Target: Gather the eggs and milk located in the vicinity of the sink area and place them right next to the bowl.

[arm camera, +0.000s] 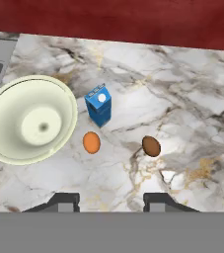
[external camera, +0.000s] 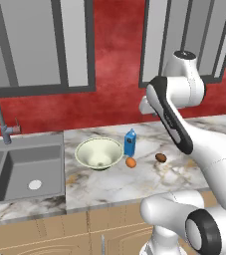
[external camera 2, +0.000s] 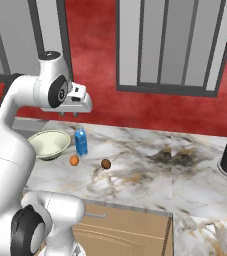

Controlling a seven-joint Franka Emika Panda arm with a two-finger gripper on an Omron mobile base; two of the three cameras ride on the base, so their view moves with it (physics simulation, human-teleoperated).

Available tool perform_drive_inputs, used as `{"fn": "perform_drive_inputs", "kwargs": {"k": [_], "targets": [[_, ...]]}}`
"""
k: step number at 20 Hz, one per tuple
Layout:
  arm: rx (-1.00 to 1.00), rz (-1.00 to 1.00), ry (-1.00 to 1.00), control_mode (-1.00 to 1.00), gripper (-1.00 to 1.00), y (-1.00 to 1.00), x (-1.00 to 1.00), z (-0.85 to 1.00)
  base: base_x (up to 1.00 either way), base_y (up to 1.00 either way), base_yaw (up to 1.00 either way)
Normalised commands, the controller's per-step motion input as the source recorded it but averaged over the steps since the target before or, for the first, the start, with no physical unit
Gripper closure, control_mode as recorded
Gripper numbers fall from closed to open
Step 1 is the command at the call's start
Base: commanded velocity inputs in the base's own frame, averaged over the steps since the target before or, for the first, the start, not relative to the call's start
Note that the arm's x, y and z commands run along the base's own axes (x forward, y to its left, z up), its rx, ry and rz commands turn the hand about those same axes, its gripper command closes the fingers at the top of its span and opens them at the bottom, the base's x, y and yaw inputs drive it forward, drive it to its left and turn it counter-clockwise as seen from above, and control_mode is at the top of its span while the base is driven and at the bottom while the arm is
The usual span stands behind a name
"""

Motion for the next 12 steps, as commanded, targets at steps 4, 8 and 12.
{"fn": "perform_drive_inputs", "kwargs": {"k": [4, 8, 12], "targets": [[0.00, -0.09, 0.00, -1.00, -1.00, 0.08, 0.07, -0.03, 0.00, 0.00, 0.00], [0.00, -0.19, 0.00, -1.00, -1.00, 0.13, 0.11, -0.05, 0.00, 0.00, 0.00], [0.00, -0.22, 0.02, -1.00, -1.00, 0.07, 0.01, -0.08, 0.00, 0.00, 0.00]]}}
